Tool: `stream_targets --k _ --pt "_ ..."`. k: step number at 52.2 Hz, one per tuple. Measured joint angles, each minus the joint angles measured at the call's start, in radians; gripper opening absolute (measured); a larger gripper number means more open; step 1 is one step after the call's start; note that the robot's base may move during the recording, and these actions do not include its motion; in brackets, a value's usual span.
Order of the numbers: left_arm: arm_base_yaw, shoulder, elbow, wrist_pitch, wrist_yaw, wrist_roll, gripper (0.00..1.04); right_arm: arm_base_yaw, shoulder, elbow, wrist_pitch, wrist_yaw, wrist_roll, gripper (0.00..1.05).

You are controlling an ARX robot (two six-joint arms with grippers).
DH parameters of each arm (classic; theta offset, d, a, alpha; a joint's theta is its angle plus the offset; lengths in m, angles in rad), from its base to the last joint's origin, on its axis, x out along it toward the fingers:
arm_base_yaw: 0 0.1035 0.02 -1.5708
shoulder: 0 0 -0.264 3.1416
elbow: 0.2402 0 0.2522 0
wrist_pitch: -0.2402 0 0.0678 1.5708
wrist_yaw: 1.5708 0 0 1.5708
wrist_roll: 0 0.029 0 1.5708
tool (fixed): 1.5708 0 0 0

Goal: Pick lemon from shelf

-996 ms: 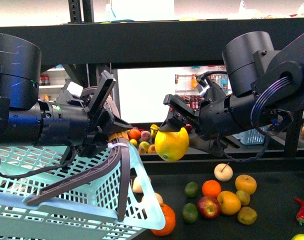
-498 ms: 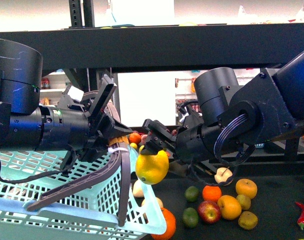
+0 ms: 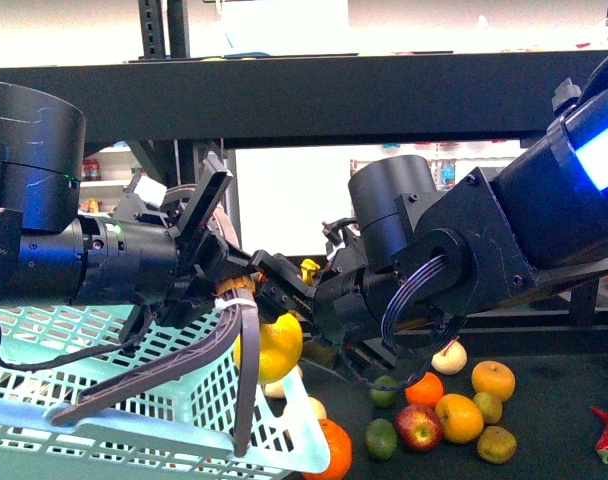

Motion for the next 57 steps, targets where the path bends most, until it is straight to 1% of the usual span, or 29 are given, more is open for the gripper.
stream_targets --k 2,4,5,10,11,15,31,34,38,43,49,55,57 --pt "0.000 0.000 0.000 0.000 0.000 0.000 0.11 0.001 0.000 0.000 0.000 0.000 0.000 0.70" --pt "0.000 0.000 0.000 0.000 -0.001 0.000 0.11 0.001 0.000 0.000 0.000 -0.001 0.004 0.77" --pt "0.000 0.000 0.000 0.000 -0.001 0.000 0.11 0.001 0.000 0.000 0.000 -0.001 0.004 0.79" --pt "0.002 0.000 0.002 0.000 -0.003 0.000 0.11 -0.002 0.003 0.000 0.000 0.004 0.004 0.98" --pt "0.003 0.000 0.002 0.000 -0.004 0.000 0.11 -0.002 0.003 0.000 0.000 0.006 0.004 0.98" --pt "0.003 0.000 0.002 0.000 -0.004 -0.003 0.11 -0.003 0.003 0.000 0.000 0.005 0.004 0.97" --pt "0.003 0.000 0.002 0.000 -0.011 0.000 0.11 -0.010 0.002 -0.002 0.003 0.007 0.008 0.97" --pt "0.003 0.000 0.002 0.000 -0.008 -0.001 0.11 -0.018 -0.008 -0.014 0.006 0.019 -0.006 0.97" --pt "0.002 0.000 0.002 0.000 -0.001 -0.001 0.11 -0.042 -0.039 -0.056 0.024 0.065 -0.057 0.97" --pt "0.002 0.000 0.002 0.000 0.005 -0.004 0.11 -0.135 -0.106 -0.126 0.071 0.109 -0.140 0.97" --pt "0.002 0.000 0.002 0.000 0.004 -0.004 0.11 -0.293 -0.127 -0.178 0.090 0.137 -0.208 0.97" --pt "0.002 0.000 0.002 0.000 0.000 -0.003 0.11 -0.369 -0.074 -0.212 0.089 0.179 -0.268 0.97" --pt "0.002 0.000 0.002 0.000 0.000 -0.003 0.11 -0.378 -0.036 -0.226 0.090 0.194 -0.297 0.97"
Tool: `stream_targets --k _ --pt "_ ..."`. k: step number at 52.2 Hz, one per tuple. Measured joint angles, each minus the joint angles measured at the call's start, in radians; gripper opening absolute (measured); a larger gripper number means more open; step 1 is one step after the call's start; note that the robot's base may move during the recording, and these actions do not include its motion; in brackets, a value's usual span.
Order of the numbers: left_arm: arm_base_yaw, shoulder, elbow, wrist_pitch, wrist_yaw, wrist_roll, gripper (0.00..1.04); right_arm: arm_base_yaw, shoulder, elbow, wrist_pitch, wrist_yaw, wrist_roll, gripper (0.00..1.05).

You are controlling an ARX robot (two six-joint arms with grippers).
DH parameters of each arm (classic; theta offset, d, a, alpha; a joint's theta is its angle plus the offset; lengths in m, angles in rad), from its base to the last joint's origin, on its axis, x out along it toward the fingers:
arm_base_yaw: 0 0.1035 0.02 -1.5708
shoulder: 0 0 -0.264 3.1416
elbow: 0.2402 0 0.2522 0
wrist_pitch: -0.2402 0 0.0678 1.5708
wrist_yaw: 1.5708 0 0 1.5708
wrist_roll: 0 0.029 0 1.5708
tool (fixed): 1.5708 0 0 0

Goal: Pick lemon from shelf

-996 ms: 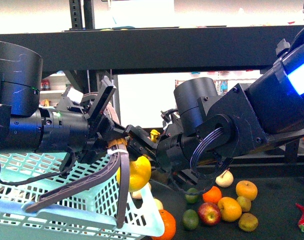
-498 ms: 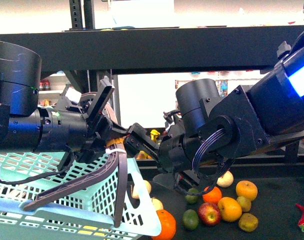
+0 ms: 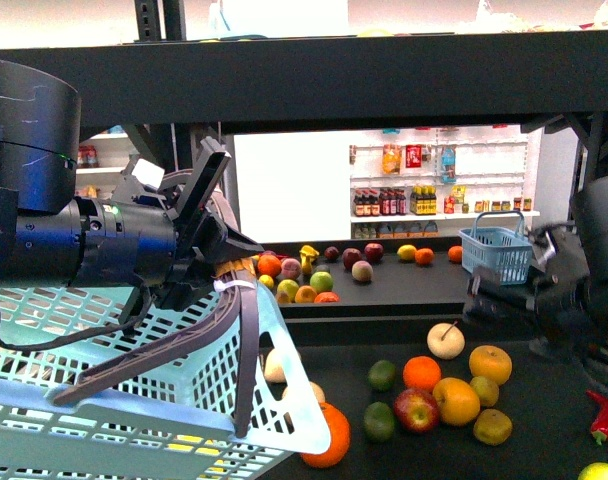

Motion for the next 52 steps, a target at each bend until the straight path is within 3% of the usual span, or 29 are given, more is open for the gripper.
stream_targets --k 15,28,52 --pt "-0.001 0.000 0.000 0.000 0.004 -0.001 0.11 0.093 0.281 -0.023 0.025 0.043 -0.057 0.97" --pt "-0.001 0.000 0.000 0.000 0.000 0.000 0.11 0.174 0.454 0.145 -0.026 0.095 -0.068 0.97" --pt "-0.001 0.000 0.000 0.000 0.002 0.000 0.11 0.244 0.624 0.379 -0.154 0.172 -0.090 0.97"
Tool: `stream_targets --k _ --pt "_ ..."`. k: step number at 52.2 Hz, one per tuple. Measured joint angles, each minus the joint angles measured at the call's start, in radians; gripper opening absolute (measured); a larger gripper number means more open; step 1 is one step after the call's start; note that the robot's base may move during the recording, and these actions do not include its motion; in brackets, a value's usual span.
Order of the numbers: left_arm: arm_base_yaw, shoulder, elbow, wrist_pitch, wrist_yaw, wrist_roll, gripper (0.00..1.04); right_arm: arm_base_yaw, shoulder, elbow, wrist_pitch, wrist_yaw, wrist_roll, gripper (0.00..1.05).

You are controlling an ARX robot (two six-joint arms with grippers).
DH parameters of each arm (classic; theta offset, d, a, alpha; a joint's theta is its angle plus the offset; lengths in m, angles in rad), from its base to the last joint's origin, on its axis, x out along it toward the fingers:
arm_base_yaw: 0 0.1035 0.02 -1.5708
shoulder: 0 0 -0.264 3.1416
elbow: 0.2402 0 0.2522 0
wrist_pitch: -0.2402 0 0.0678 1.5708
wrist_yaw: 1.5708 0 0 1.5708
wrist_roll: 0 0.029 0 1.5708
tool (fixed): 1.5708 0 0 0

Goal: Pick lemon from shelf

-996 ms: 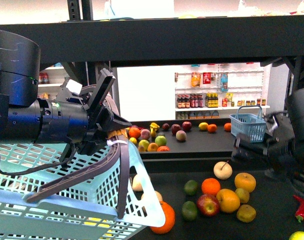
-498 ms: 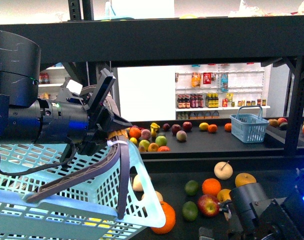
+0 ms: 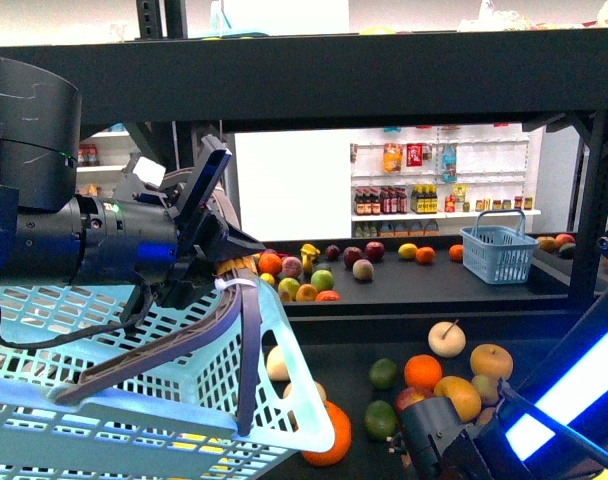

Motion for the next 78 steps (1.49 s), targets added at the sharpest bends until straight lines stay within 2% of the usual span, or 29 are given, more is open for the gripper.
stream_targets --k 21,36,40,58,78 --pt "0.000 0.000 0.000 0.000 0.000 0.000 0.11 0.013 0.071 0.057 -0.023 0.044 -0.030 0.96" --pt "0.000 0.000 0.000 0.000 0.000 0.000 0.11 0.016 0.077 0.094 -0.025 0.055 -0.048 0.58" --pt "0.000 0.000 0.000 0.000 0.000 0.000 0.11 0.016 0.077 0.095 -0.025 0.055 -0.049 0.54" --pt "0.000 0.000 0.000 0.000 0.000 0.000 0.11 0.001 0.048 0.051 -0.034 0.053 -0.050 0.53" --pt "0.000 0.000 0.000 0.000 0.000 0.000 0.11 -0.084 -0.178 -0.130 0.048 0.025 -0.052 0.53"
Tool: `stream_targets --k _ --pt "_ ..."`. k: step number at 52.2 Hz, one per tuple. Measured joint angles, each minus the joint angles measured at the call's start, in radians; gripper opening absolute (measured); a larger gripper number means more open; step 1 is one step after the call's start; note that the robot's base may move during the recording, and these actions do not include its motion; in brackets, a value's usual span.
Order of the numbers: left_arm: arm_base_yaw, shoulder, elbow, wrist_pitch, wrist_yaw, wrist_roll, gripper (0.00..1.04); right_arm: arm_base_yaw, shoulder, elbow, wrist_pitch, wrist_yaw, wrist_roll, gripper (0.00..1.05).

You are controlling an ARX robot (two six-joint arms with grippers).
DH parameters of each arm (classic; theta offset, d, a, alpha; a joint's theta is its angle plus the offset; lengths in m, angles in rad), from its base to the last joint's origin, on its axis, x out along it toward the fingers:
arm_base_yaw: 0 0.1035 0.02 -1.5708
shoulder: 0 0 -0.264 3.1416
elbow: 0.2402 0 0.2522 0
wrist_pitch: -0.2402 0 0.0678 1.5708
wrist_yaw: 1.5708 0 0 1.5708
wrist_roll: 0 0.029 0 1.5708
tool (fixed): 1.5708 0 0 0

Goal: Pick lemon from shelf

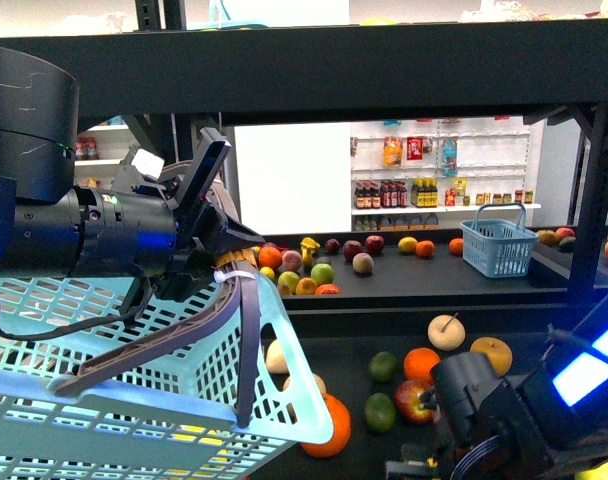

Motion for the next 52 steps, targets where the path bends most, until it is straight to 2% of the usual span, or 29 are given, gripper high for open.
stream_targets --k 10,22,34,52 --pt "0.000 0.000 0.000 0.000 0.000 0.000 0.11 -0.035 -0.174 -0.098 0.035 -0.051 0.008 0.53" --pt "0.000 0.000 0.000 0.000 0.000 0.000 0.11 -0.037 -0.365 -0.150 0.037 -0.141 0.073 0.53" --pt "0.000 0.000 0.000 0.000 0.000 0.000 0.11 0.051 -0.565 -0.153 0.026 -0.275 0.233 0.53" --pt "0.000 0.000 0.000 0.000 0.000 0.000 0.11 0.154 -0.554 -0.140 0.033 -0.325 0.381 0.53"
